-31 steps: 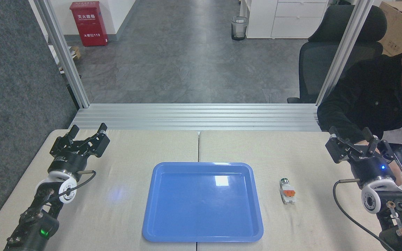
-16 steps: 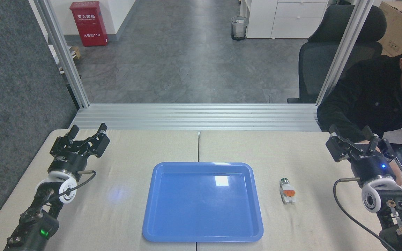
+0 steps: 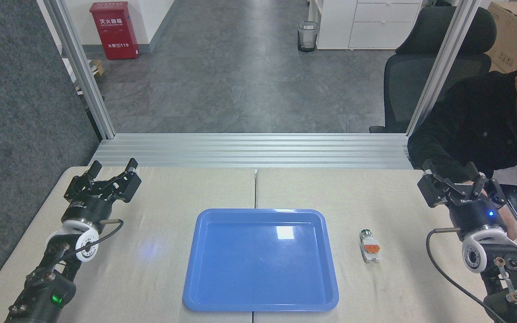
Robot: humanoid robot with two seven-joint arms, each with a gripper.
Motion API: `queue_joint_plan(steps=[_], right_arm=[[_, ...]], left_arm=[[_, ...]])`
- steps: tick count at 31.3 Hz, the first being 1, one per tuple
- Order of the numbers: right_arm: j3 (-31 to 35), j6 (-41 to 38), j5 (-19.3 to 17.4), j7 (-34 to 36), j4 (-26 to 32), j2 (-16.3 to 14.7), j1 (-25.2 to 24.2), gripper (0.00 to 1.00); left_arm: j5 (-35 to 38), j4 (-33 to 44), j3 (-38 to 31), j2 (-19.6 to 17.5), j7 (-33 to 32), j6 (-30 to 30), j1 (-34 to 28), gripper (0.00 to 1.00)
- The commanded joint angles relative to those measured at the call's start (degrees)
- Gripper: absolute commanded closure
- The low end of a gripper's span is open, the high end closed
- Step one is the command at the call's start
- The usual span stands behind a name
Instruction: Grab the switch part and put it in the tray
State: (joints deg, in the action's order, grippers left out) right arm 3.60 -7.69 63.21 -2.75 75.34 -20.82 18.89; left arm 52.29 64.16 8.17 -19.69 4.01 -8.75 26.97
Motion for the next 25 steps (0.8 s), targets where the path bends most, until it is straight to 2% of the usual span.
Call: queue_joint_plan(steps=[1,7,11,25], right_arm=[[0.18,-0.14,0.16,0.02,1.29,1.49,0.10,0.02],[0.01,-0.22,1.21,-0.15,1.47,0.87,0.19,0.02],[0.10,-0.14,2.09,-0.15,1.47,-0.97,0.27,0.02],[0.80,-0.05,2.18,-0.07,1.39,-0.89,0.01,0.02]], left_arm=[[0.00,0.00,0.00,0.00,0.04,0.05,0.01,0.00],[0.00,0.00,0.00,0.00,0.04,0.05,0.01,0.00],[0.00,0.00,0.00,0.00,0.04,0.05,0.01,0.00],[0.00,0.00,0.00,0.00,0.04,0.05,0.01,0.00]])
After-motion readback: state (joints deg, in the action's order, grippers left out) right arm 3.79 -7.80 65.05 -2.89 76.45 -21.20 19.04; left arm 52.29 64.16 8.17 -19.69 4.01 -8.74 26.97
